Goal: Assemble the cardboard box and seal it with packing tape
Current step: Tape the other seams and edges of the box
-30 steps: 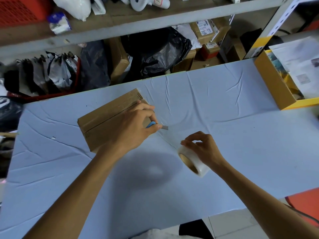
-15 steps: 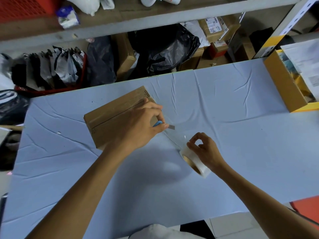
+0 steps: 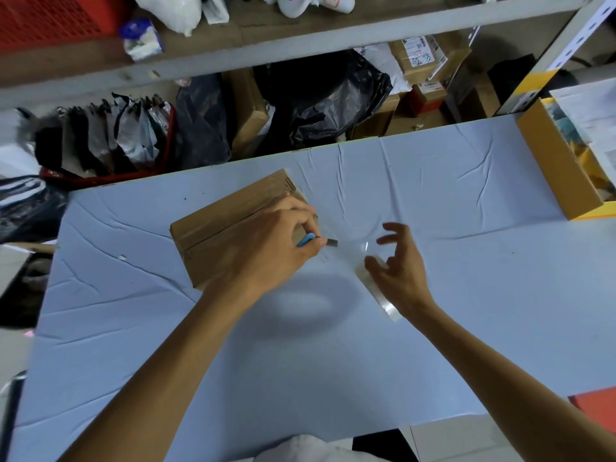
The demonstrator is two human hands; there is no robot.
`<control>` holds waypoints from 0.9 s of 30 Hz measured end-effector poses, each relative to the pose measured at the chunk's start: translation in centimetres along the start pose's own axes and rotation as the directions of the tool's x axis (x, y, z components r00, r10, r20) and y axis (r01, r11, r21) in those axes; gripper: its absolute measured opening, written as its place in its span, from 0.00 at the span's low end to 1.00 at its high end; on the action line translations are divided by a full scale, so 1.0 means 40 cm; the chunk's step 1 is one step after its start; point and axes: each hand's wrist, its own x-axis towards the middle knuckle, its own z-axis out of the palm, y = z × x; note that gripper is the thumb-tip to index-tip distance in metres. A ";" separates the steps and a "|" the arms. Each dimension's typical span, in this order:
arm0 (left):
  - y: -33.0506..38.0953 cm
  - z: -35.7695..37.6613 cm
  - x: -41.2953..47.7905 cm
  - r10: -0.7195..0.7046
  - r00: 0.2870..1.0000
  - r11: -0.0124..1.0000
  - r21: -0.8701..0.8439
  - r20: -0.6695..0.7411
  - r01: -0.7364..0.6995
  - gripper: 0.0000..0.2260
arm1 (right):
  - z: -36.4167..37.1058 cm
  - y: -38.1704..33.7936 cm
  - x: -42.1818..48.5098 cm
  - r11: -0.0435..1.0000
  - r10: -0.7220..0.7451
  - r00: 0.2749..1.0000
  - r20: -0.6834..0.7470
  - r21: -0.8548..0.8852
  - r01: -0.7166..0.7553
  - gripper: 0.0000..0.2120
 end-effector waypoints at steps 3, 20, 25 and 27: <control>0.001 0.000 -0.003 0.001 1.000 1.000 0.023 -0.029 -0.001 0.05 | 0.007 -0.021 0.031 0.916 -0.277 0.958 0.075 -0.279 0.287 0.26; -0.117 0.217 -0.123 -0.202 0.972 0.961 -0.167 0.120 0.220 0.07 | 0.047 0.078 0.012 0.746 -0.370 0.893 0.256 -0.492 0.449 0.29; -0.176 0.355 -0.128 -0.357 0.922 0.924 -0.086 0.148 0.372 0.11 | 0.049 0.018 0.044 0.995 -0.081 0.986 0.147 -0.049 0.089 0.14; -0.185 0.379 -0.131 -0.356 0.928 0.931 -0.041 0.111 0.362 0.08 | 0.063 -0.007 0.050 0.980 0.026 0.980 0.196 0.186 -0.063 0.11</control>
